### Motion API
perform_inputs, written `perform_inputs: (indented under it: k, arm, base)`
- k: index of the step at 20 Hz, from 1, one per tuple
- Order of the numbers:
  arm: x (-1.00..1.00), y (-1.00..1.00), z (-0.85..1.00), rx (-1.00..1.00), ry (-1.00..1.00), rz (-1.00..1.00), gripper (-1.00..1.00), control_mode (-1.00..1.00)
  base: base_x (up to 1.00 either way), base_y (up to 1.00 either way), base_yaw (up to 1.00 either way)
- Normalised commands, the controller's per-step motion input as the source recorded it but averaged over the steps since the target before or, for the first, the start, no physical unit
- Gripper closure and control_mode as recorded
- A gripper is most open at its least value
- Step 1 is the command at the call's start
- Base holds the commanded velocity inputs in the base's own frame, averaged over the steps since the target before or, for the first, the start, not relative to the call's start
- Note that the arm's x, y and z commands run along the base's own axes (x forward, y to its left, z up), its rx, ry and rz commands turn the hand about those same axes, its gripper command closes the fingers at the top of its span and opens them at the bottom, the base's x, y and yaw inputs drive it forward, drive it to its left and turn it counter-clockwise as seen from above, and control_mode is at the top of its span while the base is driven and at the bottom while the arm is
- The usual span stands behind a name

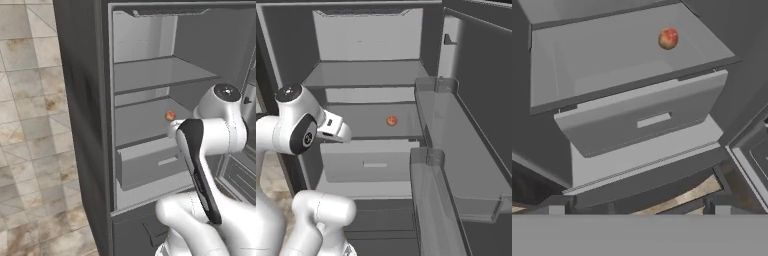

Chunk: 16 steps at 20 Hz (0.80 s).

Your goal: Open the fridge, remove the peach, squash, and shrimp, and place them on any counter.

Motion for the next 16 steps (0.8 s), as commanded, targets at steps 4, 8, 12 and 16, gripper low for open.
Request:
perform_inputs:
  k: [4,8,12,16]
  arm:
    - [0.34,-0.17,-0.13,0.03,0.1,-0.01,-1.0,-1.0]
    - [0.83,-0.48,-0.46,0.02,0.01,-0.08,-1.0,-1.0]
    - [0.98,-0.52,-0.64,-0.01,0.0,-0.12,-1.0,-1.0]
    - [0.57,-0.24,-0.71,-0.07,-0.13,-0.04,-1.0,-1.0]
  base:
    - [0.0,0.0,0.0]
    - [0.0,0.0,0.0]
    - [0.0,0.0,0.0]
    - [0.0,0.0,0.0]
